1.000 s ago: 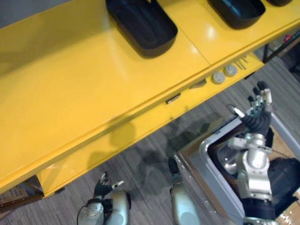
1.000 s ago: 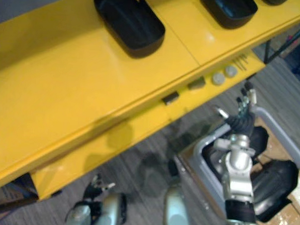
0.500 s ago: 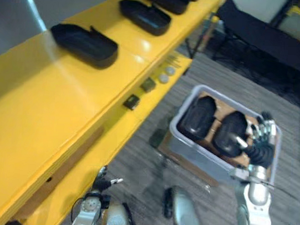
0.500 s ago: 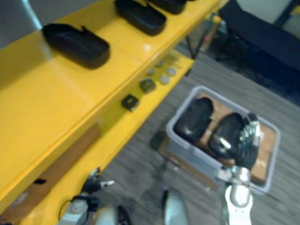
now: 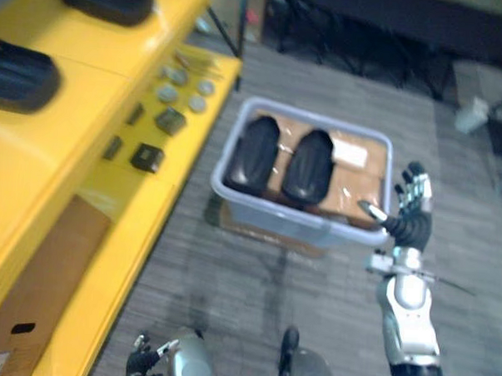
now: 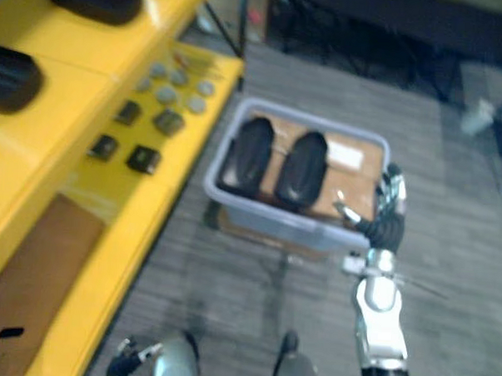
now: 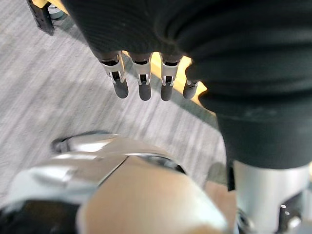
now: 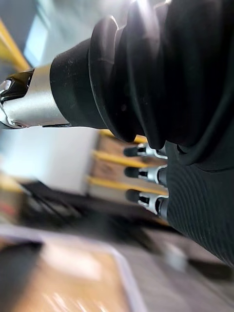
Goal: Walk over and take plastic housings, then place them on the shelf
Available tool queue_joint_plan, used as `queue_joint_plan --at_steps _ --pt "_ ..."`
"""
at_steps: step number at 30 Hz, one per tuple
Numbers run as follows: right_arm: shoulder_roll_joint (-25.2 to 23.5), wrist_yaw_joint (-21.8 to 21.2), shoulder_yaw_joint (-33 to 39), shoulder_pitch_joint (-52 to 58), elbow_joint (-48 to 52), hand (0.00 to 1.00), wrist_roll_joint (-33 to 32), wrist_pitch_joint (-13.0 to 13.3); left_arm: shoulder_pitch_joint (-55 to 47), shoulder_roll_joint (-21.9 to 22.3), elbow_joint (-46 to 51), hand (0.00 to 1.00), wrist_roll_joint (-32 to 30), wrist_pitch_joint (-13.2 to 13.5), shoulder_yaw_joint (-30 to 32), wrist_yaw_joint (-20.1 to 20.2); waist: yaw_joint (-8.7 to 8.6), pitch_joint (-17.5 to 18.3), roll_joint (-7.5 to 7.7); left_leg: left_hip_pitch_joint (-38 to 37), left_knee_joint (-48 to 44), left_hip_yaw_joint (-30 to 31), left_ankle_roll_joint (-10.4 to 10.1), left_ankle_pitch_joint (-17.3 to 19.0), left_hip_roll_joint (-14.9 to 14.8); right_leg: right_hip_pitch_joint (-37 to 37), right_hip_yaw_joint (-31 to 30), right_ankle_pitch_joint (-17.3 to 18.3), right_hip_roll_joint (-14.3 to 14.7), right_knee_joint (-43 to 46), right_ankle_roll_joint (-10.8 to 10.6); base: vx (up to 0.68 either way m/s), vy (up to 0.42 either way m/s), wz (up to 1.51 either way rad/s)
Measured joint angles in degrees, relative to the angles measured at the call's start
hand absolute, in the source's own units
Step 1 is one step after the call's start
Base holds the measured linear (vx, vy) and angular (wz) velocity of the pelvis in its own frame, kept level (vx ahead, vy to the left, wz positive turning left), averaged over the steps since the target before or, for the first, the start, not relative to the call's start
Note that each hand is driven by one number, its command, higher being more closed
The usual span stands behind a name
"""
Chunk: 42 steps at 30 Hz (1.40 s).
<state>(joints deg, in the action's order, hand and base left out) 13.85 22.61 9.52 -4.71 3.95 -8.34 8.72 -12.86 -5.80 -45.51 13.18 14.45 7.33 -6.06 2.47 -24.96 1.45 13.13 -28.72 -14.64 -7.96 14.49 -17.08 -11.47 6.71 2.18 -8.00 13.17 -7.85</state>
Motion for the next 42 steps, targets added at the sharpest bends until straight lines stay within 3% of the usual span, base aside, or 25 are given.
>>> queue_joint_plan --at_steps 2,6,9,12,22,26,28,32,35,37,42 --pt "0.01 3.27 2.6 0.01 -2.09 0.0 -0.45 -0.84 0.32 0.18 0.11 0.0 -0.04 0.53 -0.17 -0.05 0.11 -0.98 0.36 -0.01 2.1 0.52 0.2 -0.76 2.21 -1.35 1.22 -0.5 -1.69 0.44 -0.18 -0.11 -0.027 -0.02" --pt "1.26 11.4 10.08 -4.48 -10.81 0.0 -3.35 -0.95 1.24 0.4 -0.42 0.0 2.28 0.51 -0.83 0.4 -0.17 -1.77 -0.82 2.96 3.26 5.37 1.12 -2.66 6.56 -3.58 2.86 -1.72 -4.5 1.56 -0.73 -0.03 0.022 0.25" --pt "4.73 13.76 12.7 -11.24 -18.02 0.0 -4.82 -1.01 1.84 0.32 -0.73 0.0 2.75 0.4 -0.83 1.27 0.18 -2.04 -1.04 5.75 2.35 8.98 1.63 -3.08 8.26 -4.81 3.98 -2.01 -5.54 2.45 -1.1 0.02 0.038 0.34" --pt "9.92 13.95 12.91 -17.79 -24.6 0.0 -7.06 -1.17 2.58 0.35 -0.74 0.0 4.64 0.27 -0.89 2.75 1.65 -2.14 -1.21 7.42 2.17 10.88 2.07 -3.37 10.0 -5.5 4.77 -2.29 -6.92 2.54 -1.57 -0.01 0.048 0.29" --pt "28.94 14.94 10.97 -38.63 -49.62 0.0 -14.5 -3.0 4.13 0.84 -3.25 0.0 7.15 -0.8 -2.78 5.5 5.09 -4.79 -6.16 13.87 -0.48 14.85 3.27 -4.17 14.04 -7.73 7.75 -3.94 -10.12 2.17 -3.04 -0.04 0.055 0.22" --pt "35.73 14.86 6.84 -45.68 -55.43 0.0 -15.71 -6.84 4.45 1.56 -4.18 0.0 9.25 -0.75 -4.37 7.5 6.32 -5.63 -8.58 16.12 -1.87 17.35 3.34 -4.12 15.18 -8.93 8.22 -4.85 -10.46 2.0 -3.06 -0.03 0.045 0.06" --pt "36.47 14.82 5.05 -48.08 -58.43 0.0 -16.41 -8.34 4.45 1.6 -5.32 0.0 9.51 -0.74 -5.7 7.97 6.44 -5.6 -8.86 16.85 -1.98 17.59 3.34 -4.12 15.44 -9.48 8.56 -5.05 -10.73 1.98 -3.09 -0.05 0.035 0.09" --pt "39.4 13.47 3.55 -50.25 -63.8 0.0 -18.29 -11.38 4.5 1.83 -6.04 0.0 11.28 -0.62 -8.69 9.57 8.01 -5.37 -10.86 18.29 -2.67 18.06 3.35 -4.12 15.77 -10.49 8.94 -5.43 -10.93 1.77 -3.27 -0.03 0.021 0.04" --pt "39.59 11.98 1.3 -51.4 -65.58 0.0 -18.44 -11.43 4.45 1.83 -7.83 0.0 12.02 -0.57 -9.26 10.15 8.22 -5.17 -11.16 18.97 -2.79 18.41 3.49 -4.25 15.92 -10.88 9.09 -5.52 -10.96 1.75 -3.3 0.01 0.004 0.03" --pt "41.47 10.93 0.9 -51.84 -65.91 0.0 -18.38 -11.43 4.47 2.11 -8.04 0.0 13.55 -0.54 -10.84 11.08 9.37 -4.53 -12.13 19.1 -2.73 18.68 3.51 -4.26 16.27 -10.83 9.28 -5.53 -11.2 1.65 -3.33 0.02 0.009 0.06" --pt "44.04 9.01 -3.97 -54.94 -65.86 0.0 -17.78 -11.42 4.49 2.84 -9.45 0.0 13.97 -0.22 -12.27 11.82 10.43 -2.76 -14.71 19.31 -2.32 19.19 3.85 -4.49 17.11 -10.5 10.32 -5.52 -11.95 1.47 -3.34 0.0 0.008 0.11"
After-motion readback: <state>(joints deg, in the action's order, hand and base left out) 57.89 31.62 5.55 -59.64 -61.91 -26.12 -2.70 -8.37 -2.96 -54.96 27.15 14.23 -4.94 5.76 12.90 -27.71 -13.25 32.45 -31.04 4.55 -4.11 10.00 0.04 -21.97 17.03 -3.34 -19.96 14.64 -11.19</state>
